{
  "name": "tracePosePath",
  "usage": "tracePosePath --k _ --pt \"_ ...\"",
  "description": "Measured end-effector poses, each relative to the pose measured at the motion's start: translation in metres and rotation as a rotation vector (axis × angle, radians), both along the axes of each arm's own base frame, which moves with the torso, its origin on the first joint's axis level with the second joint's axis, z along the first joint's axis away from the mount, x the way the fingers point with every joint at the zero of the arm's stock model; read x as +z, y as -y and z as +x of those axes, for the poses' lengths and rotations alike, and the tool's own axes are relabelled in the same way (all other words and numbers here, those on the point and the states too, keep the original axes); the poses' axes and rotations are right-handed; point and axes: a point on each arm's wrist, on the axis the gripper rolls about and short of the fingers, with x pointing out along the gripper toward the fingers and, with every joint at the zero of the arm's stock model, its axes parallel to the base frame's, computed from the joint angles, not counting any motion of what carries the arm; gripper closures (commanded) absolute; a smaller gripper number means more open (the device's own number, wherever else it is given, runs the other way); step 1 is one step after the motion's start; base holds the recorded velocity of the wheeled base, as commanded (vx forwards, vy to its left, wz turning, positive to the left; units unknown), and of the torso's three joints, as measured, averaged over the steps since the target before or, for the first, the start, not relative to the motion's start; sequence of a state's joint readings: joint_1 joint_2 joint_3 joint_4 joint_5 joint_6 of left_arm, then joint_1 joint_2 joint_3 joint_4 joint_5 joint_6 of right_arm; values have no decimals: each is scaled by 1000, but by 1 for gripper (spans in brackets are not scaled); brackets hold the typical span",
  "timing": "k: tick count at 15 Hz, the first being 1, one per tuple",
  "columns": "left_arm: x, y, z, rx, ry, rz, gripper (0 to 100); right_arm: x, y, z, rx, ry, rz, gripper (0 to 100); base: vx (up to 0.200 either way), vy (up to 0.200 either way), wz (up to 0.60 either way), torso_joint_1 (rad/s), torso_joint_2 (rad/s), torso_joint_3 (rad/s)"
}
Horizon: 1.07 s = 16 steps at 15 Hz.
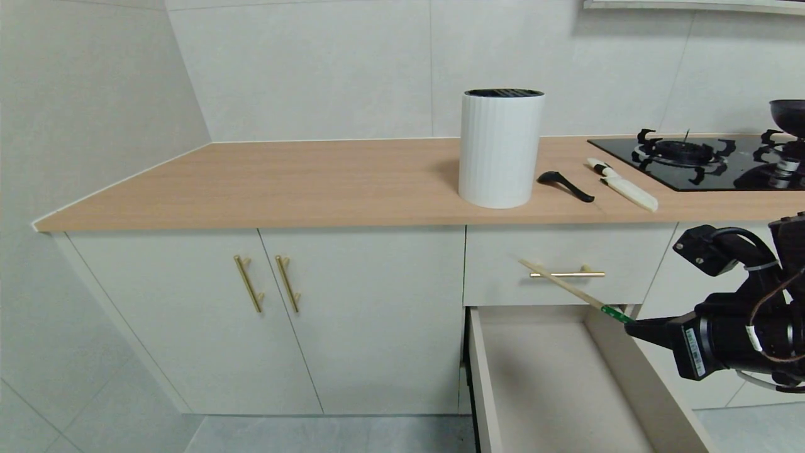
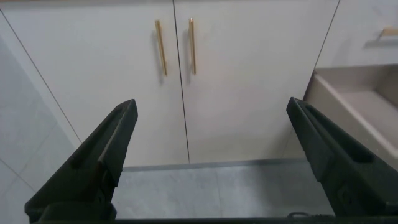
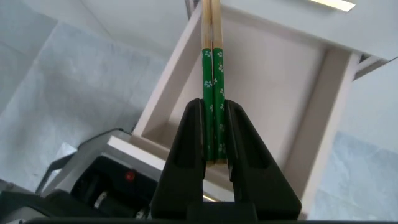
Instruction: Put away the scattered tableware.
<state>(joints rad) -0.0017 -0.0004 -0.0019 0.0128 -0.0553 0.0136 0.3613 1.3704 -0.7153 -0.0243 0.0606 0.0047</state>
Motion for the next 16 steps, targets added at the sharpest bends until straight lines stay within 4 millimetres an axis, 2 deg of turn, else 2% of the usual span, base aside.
tracePosePath --k 8,16 --pt "0 0 0 0 0 0 0 -4 -1 3 0 -20 -6 100 0 0 0 -131 430 293" --pt "0 0 0 0 0 0 0 -10 -4 9 1 -44 -14 100 0 0 0 -7 35 26"
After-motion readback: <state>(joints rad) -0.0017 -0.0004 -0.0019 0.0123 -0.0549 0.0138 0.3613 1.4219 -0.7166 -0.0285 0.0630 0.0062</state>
